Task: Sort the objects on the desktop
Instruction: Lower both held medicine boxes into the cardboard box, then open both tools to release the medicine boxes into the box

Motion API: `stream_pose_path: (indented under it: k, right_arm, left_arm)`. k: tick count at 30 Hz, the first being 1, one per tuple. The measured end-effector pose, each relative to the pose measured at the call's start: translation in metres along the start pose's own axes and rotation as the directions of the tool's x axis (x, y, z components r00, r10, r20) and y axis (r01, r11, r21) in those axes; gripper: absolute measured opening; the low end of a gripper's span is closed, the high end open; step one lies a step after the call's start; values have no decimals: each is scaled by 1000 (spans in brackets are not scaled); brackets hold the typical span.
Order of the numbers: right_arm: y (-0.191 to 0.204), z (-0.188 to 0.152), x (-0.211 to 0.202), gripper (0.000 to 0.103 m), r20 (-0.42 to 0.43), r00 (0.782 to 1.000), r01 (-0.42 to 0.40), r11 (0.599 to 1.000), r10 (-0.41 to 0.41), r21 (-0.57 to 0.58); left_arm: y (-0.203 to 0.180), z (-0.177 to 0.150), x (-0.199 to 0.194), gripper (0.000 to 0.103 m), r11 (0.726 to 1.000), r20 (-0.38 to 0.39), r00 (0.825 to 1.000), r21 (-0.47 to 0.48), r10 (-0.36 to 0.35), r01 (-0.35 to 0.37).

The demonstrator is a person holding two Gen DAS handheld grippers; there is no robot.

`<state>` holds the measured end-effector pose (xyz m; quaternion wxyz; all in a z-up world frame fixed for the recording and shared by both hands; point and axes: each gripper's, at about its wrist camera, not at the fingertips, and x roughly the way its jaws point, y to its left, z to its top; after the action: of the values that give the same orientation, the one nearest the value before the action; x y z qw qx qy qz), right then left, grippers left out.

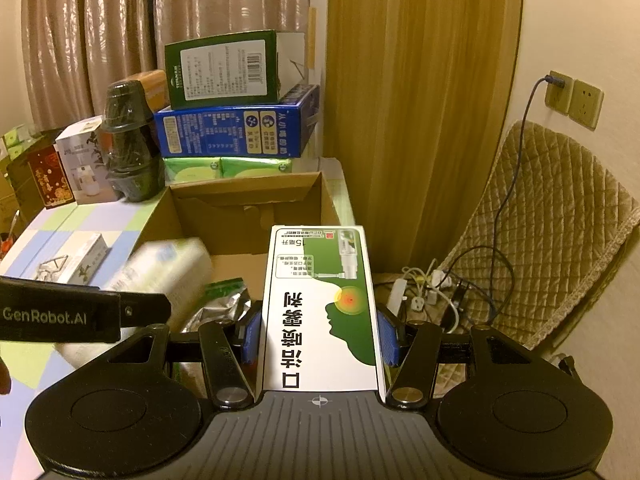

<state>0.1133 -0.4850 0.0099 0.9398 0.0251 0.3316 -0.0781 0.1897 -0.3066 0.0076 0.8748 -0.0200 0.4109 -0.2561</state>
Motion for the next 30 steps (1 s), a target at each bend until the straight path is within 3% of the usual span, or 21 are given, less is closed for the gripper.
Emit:
stream_pose_path:
  k: [6, 10, 13, 23, 30]
  right_arm:
    - [2, 1, 5, 53, -5, 1000, -22, 1000, 22, 14]
    - [9, 4, 9, 53, 16, 996, -91, 995, 90, 41]
    - [14, 5, 6, 66, 49, 995, -87, 995, 85, 44]
    - [24, -6, -17, 69, 43, 993, -112, 991, 109, 70]
    - [51, -16, -40, 77, 48, 988, -148, 987, 145, 61]
  left_arm:
    - [14, 1, -11, 73, 999, 33, 999, -23, 24, -24]
    - [26, -1, -19, 73, 998, 43, 998, -51, 37, -35]
    - [33, -4, -25, 76, 997, 43, 998, -55, 47, -45]
    - [66, -29, -53, 81, 994, 37, 996, -82, 78, -75]
    - [99, -54, -82, 83, 986, 38, 991, -110, 126, -121]
